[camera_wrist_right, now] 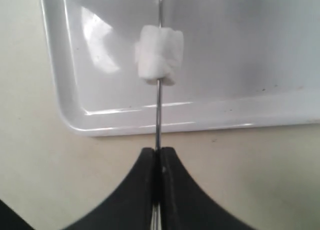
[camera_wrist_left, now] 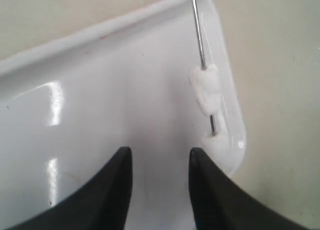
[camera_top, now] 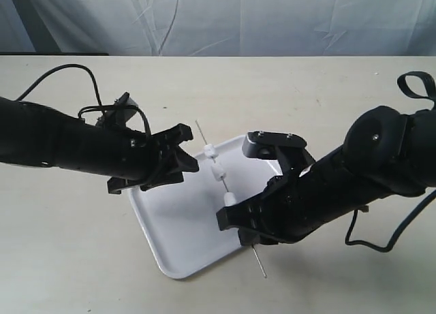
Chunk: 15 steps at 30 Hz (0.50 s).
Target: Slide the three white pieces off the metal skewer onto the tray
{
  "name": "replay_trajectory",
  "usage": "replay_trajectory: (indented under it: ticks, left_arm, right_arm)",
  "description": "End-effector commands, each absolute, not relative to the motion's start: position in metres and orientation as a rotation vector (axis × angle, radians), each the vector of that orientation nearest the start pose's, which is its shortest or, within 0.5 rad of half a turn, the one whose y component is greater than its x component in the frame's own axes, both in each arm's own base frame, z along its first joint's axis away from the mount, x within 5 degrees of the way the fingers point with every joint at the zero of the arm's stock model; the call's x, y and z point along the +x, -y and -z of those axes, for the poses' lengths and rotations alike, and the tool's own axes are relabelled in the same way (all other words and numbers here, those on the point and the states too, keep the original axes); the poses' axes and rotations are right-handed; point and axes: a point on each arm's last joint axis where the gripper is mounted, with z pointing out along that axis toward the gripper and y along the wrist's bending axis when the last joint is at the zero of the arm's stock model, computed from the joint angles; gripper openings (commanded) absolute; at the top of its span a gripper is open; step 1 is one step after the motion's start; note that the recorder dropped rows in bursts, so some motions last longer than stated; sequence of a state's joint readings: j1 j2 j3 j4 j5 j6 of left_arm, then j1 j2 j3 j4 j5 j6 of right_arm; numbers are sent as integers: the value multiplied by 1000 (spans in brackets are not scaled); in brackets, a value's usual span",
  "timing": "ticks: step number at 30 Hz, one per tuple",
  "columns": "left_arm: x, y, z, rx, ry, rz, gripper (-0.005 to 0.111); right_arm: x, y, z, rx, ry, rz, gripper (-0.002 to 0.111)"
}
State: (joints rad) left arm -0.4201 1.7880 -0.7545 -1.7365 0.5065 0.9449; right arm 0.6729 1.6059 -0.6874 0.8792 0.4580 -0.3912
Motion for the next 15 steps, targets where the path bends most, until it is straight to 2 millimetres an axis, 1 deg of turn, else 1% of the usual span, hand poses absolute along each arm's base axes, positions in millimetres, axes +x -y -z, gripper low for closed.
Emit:
replay_trajectory:
  ticks: [1, 5, 9, 15]
  left_arm:
    - [272, 180, -141, -365, -2620, 1067, 36]
    - [266, 195, -144, -338, -2631, 1092, 36]
    - [259, 204, -144, -372, -2651, 1114, 36]
    - [258, 205, -142, -384, -2648, 1033, 36]
  right_arm:
    - [186, -201, -159, -362, -2820, -826, -1]
    - [181, -204, -159, -359, -2844, -850, -1]
    - [177, -203, -159, -374, -2889, -859, -1]
    - [174, -202, -157, -417, -2922, -831, -1]
